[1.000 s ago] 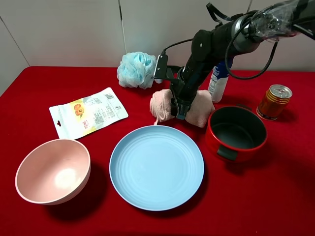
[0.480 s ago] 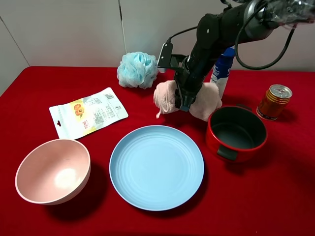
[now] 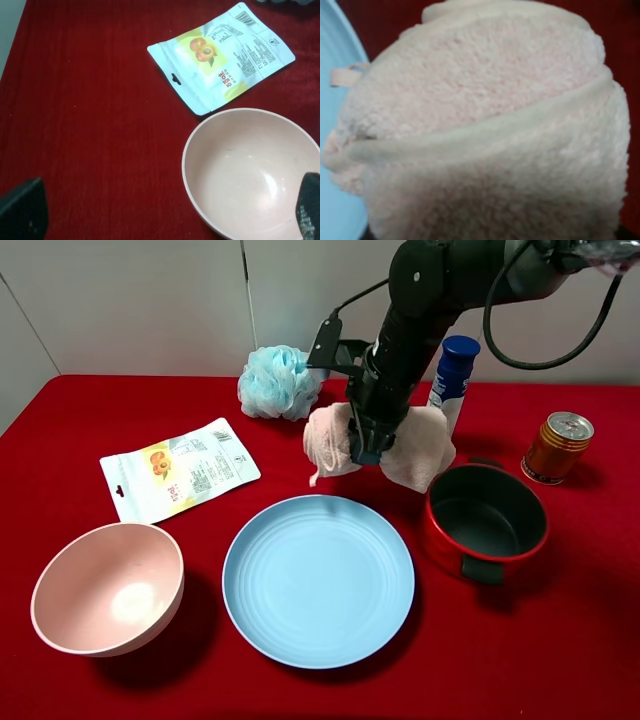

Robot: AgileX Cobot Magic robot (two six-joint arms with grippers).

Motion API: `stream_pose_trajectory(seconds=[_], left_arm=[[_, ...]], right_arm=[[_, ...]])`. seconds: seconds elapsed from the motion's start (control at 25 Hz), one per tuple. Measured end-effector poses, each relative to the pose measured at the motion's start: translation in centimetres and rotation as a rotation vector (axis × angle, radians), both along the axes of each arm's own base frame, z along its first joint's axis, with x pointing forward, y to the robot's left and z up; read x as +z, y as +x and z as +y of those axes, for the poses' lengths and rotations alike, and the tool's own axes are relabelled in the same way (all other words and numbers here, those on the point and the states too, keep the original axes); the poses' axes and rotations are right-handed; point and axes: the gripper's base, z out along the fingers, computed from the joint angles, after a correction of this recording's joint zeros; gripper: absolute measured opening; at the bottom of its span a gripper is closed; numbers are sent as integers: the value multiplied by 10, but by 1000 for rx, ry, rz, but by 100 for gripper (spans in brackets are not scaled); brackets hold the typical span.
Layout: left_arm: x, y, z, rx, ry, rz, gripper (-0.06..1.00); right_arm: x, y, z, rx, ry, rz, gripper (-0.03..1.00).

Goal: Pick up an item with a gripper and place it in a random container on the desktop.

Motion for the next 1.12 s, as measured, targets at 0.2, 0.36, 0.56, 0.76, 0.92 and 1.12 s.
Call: stream_pose_trajectory(seconds=[0.2, 0.36, 0.56, 0.76, 0.92, 1.12], left_arm=[[0, 0, 0, 0, 0, 0, 99], [0, 0, 0, 0, 0, 0, 99], [0, 0, 0, 0, 0, 0, 99], [0, 0, 0, 0, 0, 0, 99], [0, 0, 0, 0, 0, 0, 99], [0, 0, 0, 0, -1, 0, 99]], right_arm=[[14, -12, 11, 25, 14, -11, 34], [20, -18, 17, 16, 29, -16, 34], [32, -31, 27, -7, 51, -11, 34], [46, -50, 37, -64, 62, 27, 34], [48, -62, 42, -127, 55, 77, 34], [47, -78, 55, -156, 51, 113, 34]])
